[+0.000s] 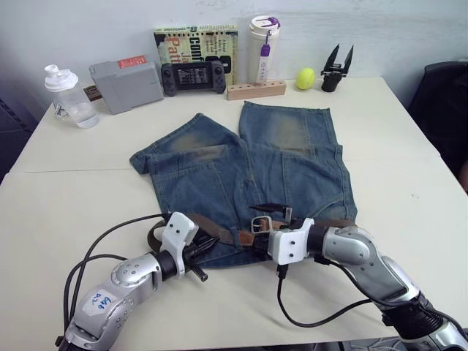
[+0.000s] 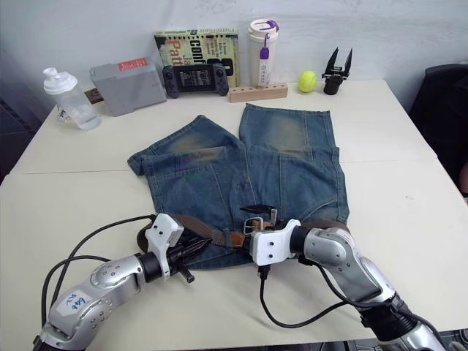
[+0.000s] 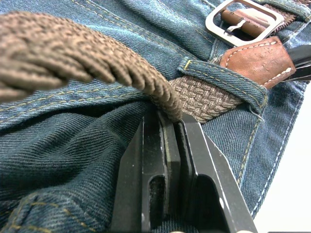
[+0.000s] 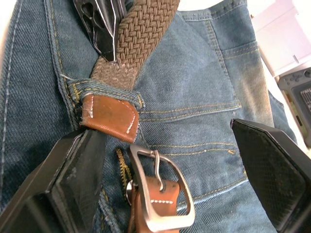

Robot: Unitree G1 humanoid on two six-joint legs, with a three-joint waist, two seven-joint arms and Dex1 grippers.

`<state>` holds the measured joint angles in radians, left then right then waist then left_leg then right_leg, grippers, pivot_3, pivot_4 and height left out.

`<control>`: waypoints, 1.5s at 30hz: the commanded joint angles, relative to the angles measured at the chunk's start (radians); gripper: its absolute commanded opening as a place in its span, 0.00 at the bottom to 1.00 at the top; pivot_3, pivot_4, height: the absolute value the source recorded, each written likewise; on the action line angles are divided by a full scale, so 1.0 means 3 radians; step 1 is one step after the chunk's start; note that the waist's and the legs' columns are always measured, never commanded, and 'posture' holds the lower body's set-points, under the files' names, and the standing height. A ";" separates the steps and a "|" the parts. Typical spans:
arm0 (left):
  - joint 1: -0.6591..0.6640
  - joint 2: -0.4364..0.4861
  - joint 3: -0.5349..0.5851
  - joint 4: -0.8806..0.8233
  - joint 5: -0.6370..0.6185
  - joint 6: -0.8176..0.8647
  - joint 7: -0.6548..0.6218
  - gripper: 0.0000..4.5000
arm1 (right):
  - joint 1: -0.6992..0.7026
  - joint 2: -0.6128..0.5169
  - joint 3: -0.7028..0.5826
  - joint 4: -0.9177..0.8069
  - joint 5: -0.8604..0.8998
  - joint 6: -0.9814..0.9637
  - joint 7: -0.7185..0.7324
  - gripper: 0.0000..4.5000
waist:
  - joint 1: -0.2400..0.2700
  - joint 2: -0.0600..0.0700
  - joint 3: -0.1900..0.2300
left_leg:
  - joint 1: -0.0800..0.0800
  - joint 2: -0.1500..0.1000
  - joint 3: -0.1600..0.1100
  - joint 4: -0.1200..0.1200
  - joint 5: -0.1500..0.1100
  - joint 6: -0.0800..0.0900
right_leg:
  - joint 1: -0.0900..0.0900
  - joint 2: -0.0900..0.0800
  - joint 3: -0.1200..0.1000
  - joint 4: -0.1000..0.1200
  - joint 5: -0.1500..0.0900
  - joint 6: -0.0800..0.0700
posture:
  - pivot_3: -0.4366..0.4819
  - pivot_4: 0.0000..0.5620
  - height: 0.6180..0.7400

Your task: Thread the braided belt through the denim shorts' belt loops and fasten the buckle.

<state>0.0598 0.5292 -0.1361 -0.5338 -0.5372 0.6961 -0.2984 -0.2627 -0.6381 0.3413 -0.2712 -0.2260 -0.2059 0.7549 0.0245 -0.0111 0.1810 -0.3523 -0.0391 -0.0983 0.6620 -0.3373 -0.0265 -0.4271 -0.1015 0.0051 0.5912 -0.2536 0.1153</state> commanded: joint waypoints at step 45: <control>0.0626 0.0056 0.0279 -0.0062 0.0262 -0.0199 -0.0505 0.01 | -0.0047 0.0013 -0.0044 0.0008 0.0102 -0.0310 0.0145 0.00 | -0.0011 0.0008 -0.0003 | -0.0001 0.0006 0.0003 0.0000 -0.0003 -0.0002 | -0.0003 0.0008 0.0001 -0.0001 0.0009 0.0017 | 0.48 0.27 0.74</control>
<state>0.2473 0.5321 -0.0317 -0.6060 -0.5229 0.6410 -0.4714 -0.2816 -0.6332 0.3670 -0.2280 -0.2411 -0.2963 0.8016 0.0212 -0.0087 0.1802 -0.3525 -0.0373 -0.0975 0.6621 -0.3382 -0.0270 -0.4280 -0.0992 0.0054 0.5911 -0.2507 0.1204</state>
